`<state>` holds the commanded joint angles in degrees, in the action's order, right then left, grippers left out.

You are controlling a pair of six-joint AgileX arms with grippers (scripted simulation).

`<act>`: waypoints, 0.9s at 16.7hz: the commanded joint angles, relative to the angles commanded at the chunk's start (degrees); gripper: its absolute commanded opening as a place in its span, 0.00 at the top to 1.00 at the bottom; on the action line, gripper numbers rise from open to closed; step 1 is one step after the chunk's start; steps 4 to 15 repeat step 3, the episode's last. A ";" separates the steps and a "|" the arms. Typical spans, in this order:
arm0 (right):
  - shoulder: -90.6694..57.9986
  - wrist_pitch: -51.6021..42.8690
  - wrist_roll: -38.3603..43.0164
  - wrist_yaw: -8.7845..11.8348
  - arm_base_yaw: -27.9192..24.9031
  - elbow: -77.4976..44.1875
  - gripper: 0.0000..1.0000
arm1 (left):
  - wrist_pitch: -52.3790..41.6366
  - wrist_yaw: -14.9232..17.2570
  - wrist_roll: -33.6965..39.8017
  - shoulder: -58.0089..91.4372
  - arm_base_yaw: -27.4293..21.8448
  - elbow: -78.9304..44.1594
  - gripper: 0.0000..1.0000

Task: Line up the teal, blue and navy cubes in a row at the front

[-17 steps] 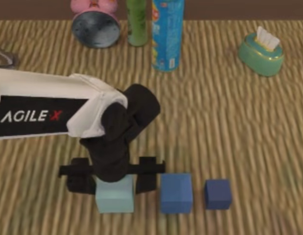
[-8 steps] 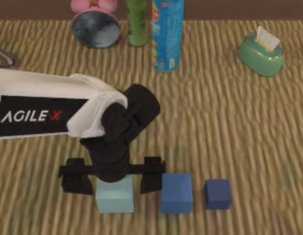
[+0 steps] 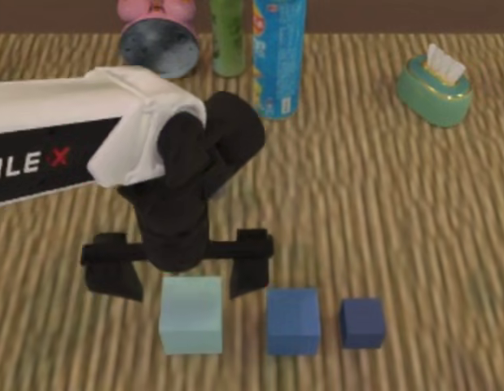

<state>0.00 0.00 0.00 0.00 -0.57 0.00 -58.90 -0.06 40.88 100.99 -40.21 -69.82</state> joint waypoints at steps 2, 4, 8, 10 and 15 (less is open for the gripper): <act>0.00 0.00 0.00 0.00 0.00 0.00 0.00 | -1.93 -0.01 -0.08 -1.16 0.20 -1.38 0.00; 0.00 0.00 0.00 0.00 0.00 0.00 0.00 | -2.03 -0.02 -0.08 -1.23 0.21 -1.45 0.00; 0.00 0.00 0.00 0.00 0.00 0.00 0.00 | -2.03 -0.02 -0.08 -1.23 0.21 -1.45 0.00; 0.00 0.00 0.00 0.00 0.00 0.00 0.00 | -2.03 -0.02 -0.08 -1.23 0.21 -1.45 0.00; 0.00 0.00 0.00 0.00 0.00 0.00 0.00 | -2.03 -0.02 -0.08 -1.23 0.21 -1.45 0.00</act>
